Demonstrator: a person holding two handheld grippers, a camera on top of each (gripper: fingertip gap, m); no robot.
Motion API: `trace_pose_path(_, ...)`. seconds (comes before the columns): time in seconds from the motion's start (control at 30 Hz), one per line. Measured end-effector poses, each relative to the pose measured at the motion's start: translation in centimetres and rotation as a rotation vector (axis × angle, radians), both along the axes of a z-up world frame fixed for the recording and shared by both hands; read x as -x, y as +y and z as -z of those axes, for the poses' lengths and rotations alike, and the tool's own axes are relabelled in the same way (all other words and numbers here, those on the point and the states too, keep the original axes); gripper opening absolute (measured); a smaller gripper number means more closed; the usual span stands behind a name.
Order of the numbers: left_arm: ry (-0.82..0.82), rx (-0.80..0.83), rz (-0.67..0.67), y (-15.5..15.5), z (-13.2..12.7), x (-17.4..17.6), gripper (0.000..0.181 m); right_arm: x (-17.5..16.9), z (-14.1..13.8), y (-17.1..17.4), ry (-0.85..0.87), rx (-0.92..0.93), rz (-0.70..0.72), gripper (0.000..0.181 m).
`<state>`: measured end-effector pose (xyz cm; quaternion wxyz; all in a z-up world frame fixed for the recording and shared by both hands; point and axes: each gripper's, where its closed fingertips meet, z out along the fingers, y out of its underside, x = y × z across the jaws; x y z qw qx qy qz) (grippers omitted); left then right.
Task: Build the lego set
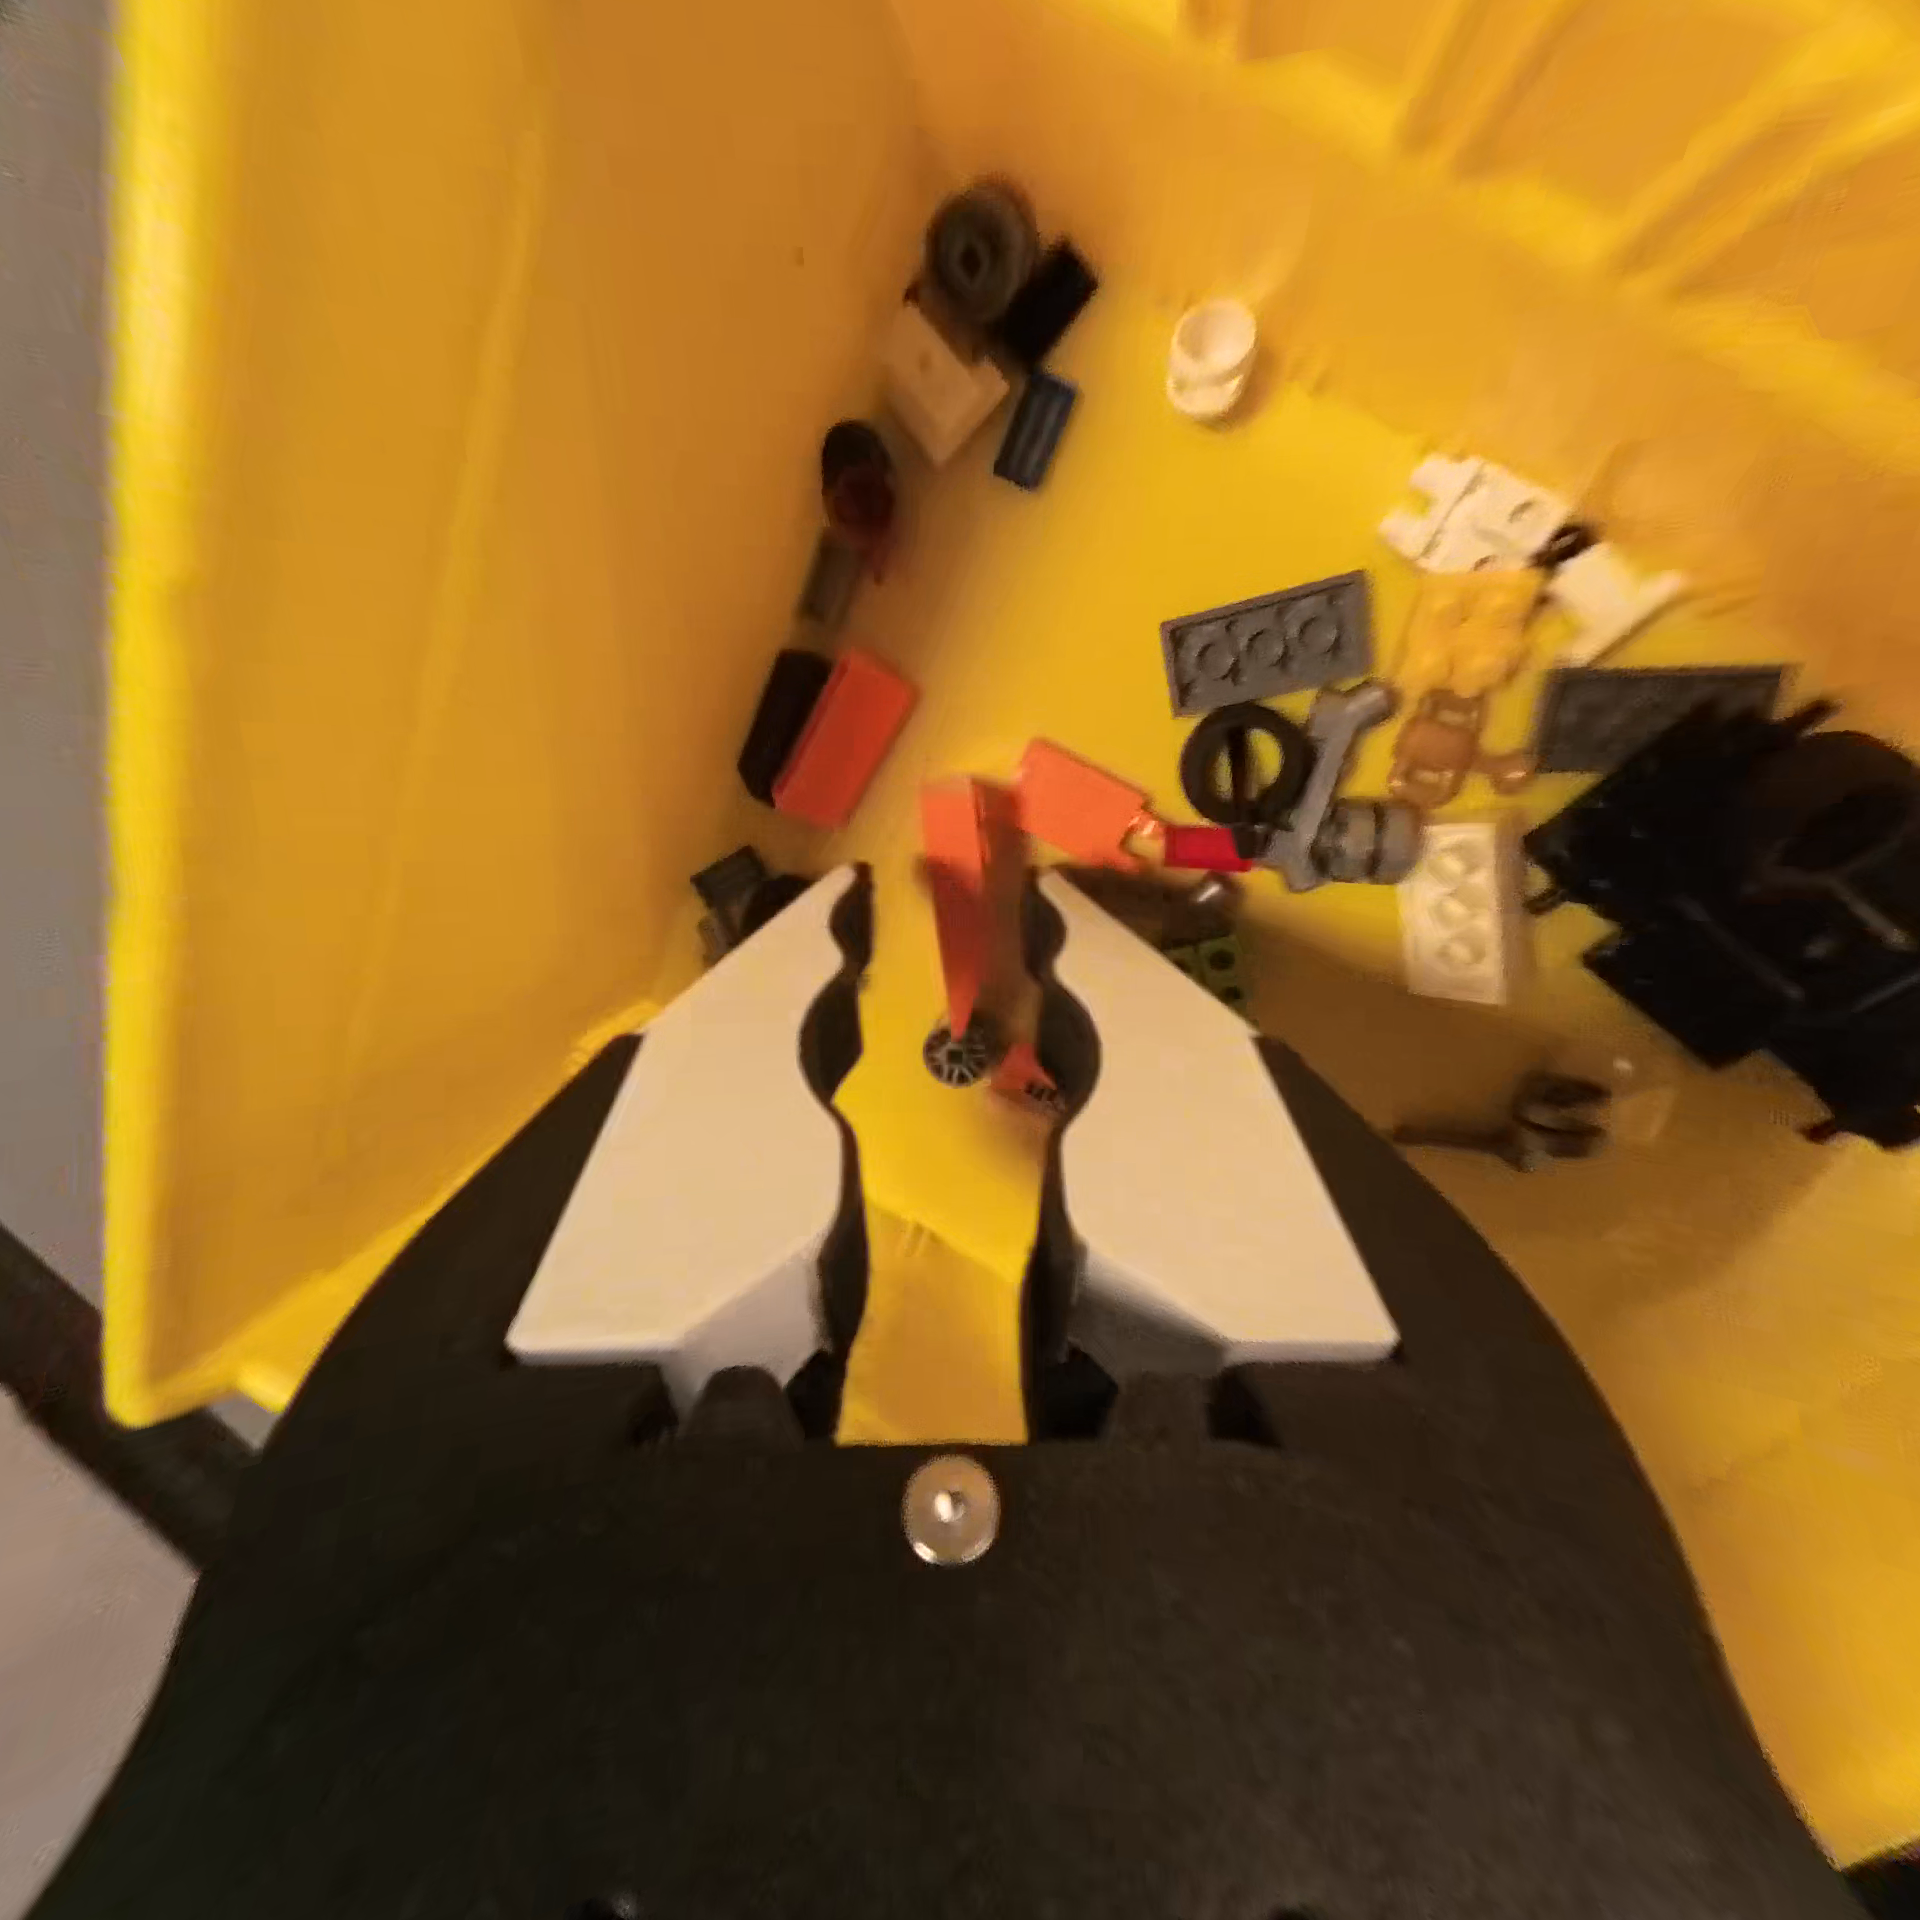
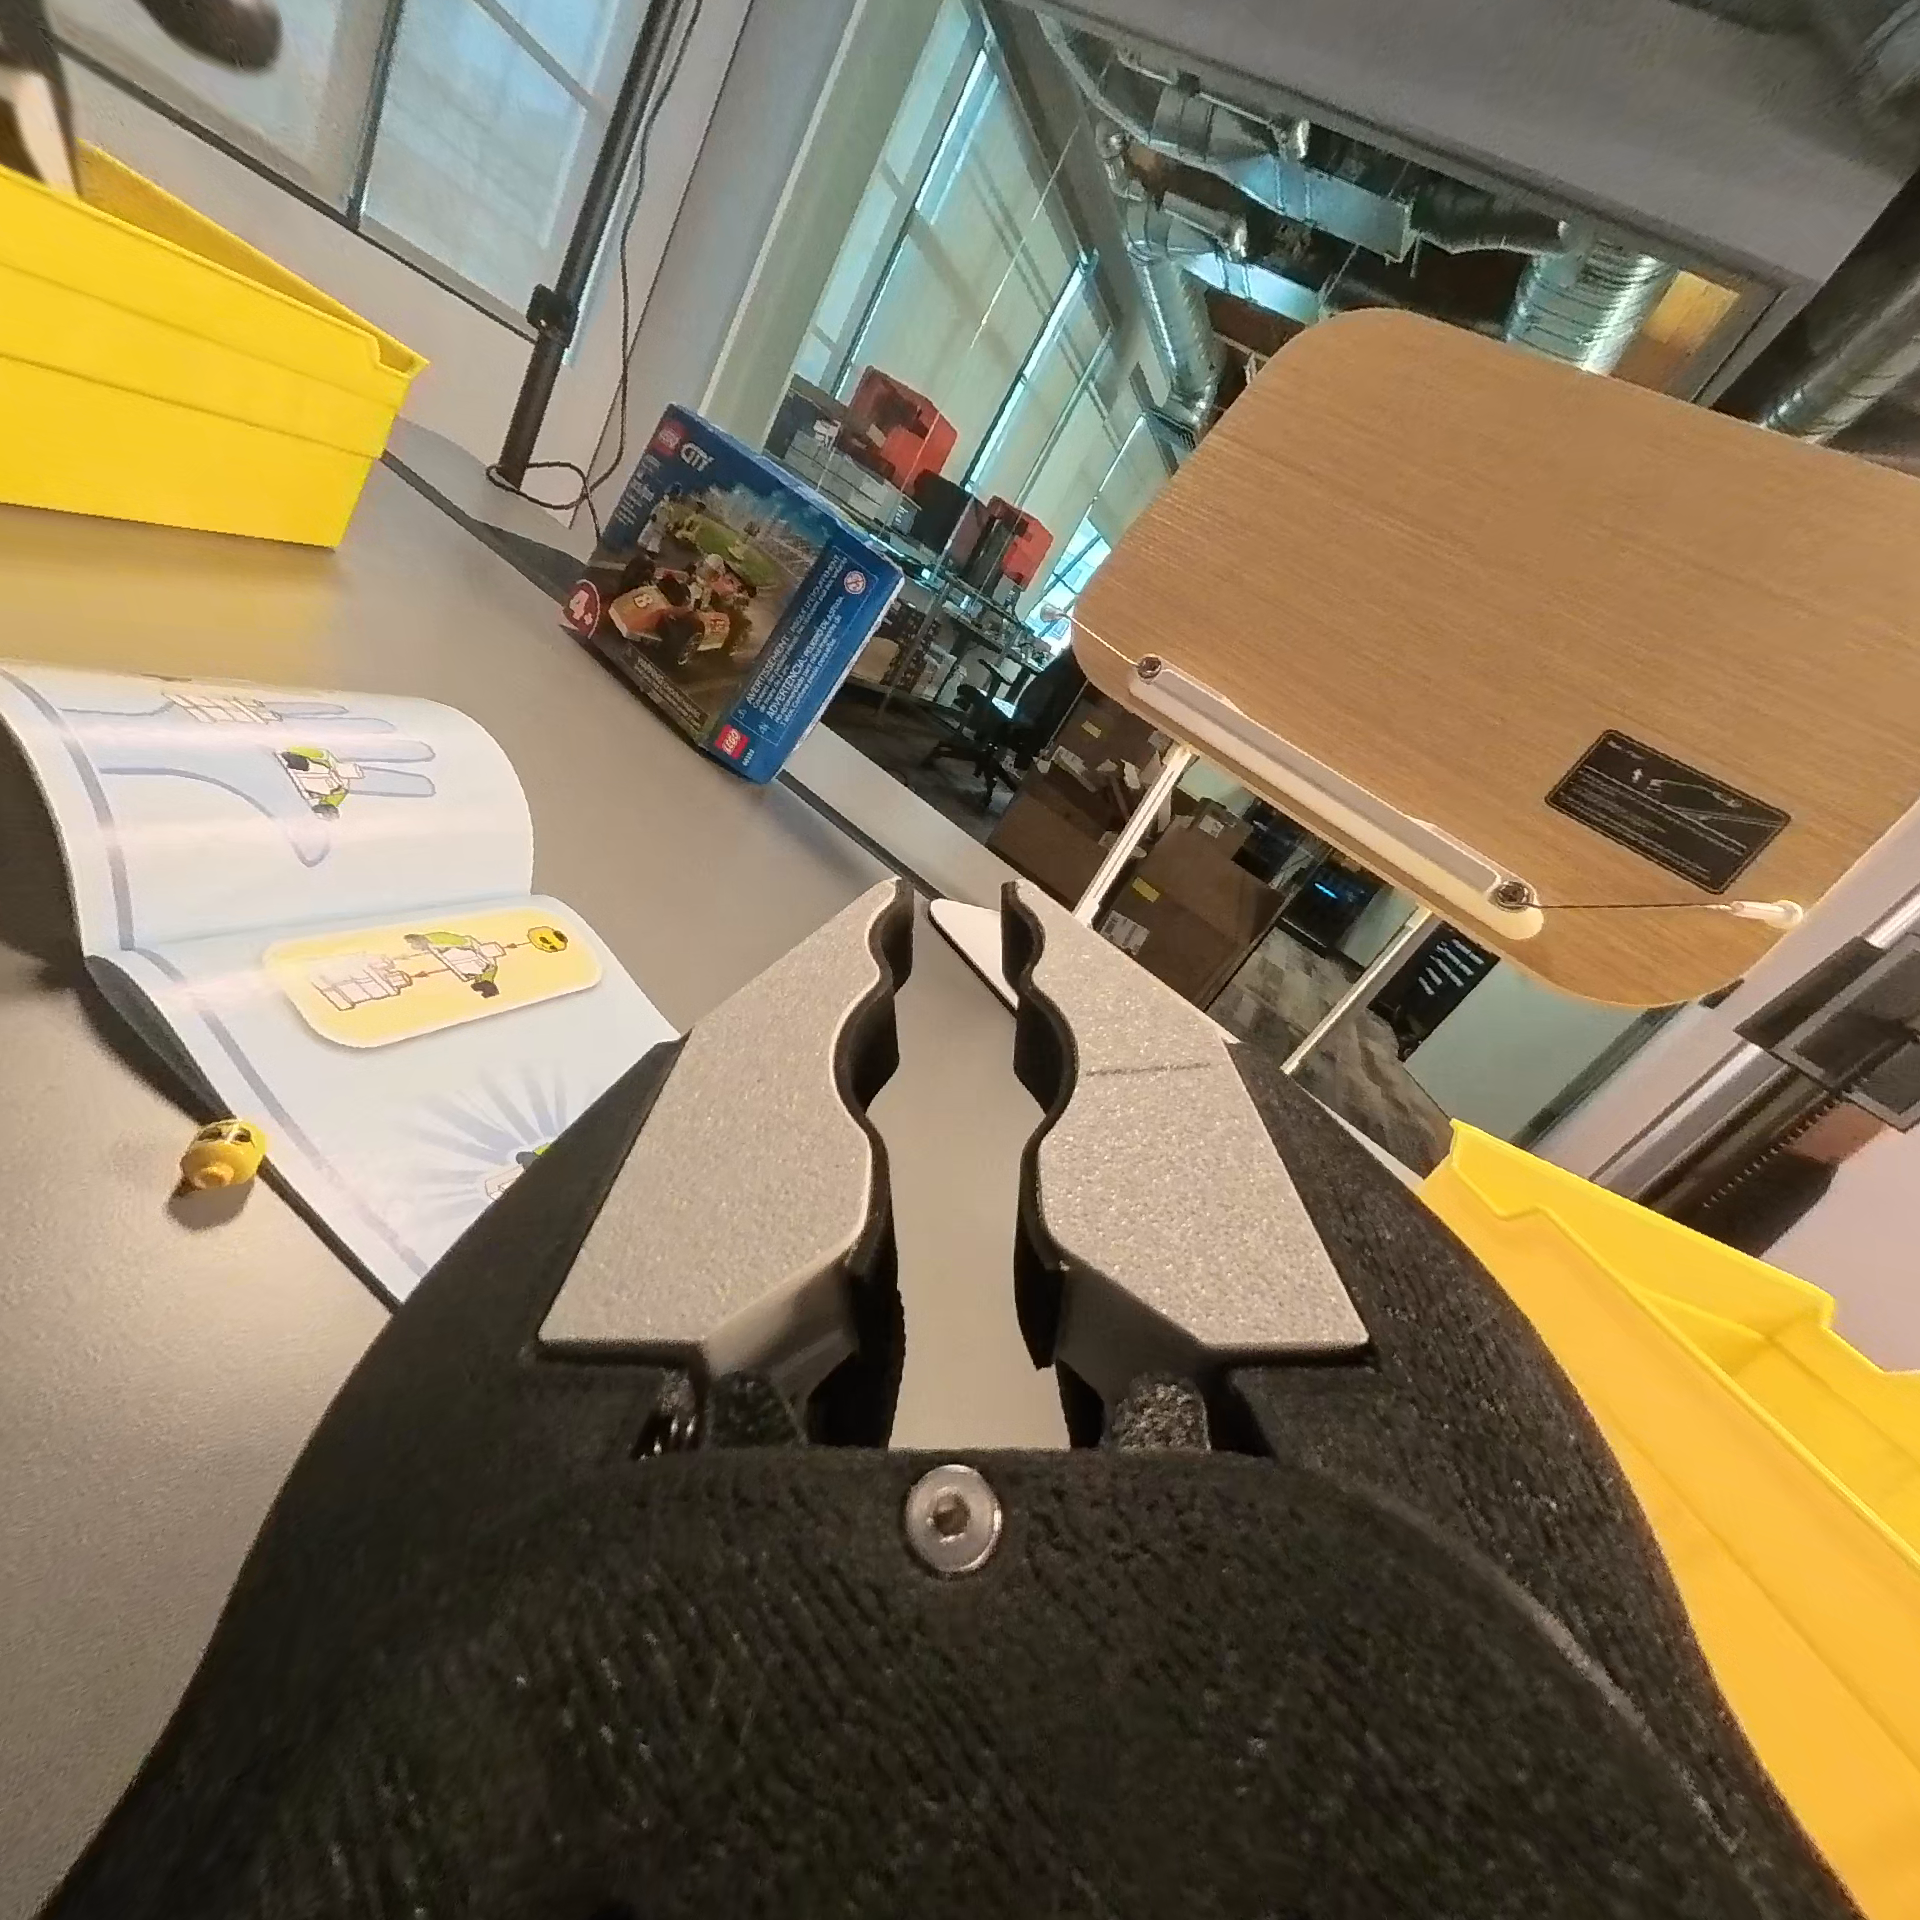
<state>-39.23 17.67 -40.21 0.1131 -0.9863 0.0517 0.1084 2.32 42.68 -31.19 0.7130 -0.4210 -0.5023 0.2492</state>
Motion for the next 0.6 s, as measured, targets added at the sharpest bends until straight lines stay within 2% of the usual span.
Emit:
trace_pose_path(0.07, -0.032, -0.118, 0.051, 1.1, -1.9, -1.5, 0.032, 0.0, 0.0, 0.0, -0.002, 0.001, 0.001, 0.015)
trace_pose_path(0.17, -0.146, -0.244, 0.173, 2.9, -3.8, -5.1, 0.03, 0.1, 0.2, 0.1, -0.01, -0.003, 0.007, 0.015)
trace_pose_path(0.27, -0.198, -0.214, 0.22, 4.0, -3.0, -7.0, 0.027, 0.2, 0.3, 0.1, -0.019, -0.009, 0.014, 0.015)
trace_pose_path(0.5, -0.216, -0.101, 0.208, 4.9, 0.1, -7.2, 0.026, 0.2, 0.3, 0.0, -0.024, -0.016, 0.01, 0.015)
trace_pose_path(0.6, -0.227, -0.071, 0.197, 4.5, 0.1, -7.0, 0.042, 0.2, 0.3, 0.0, -0.021, -0.013, 0.007, 0.015)
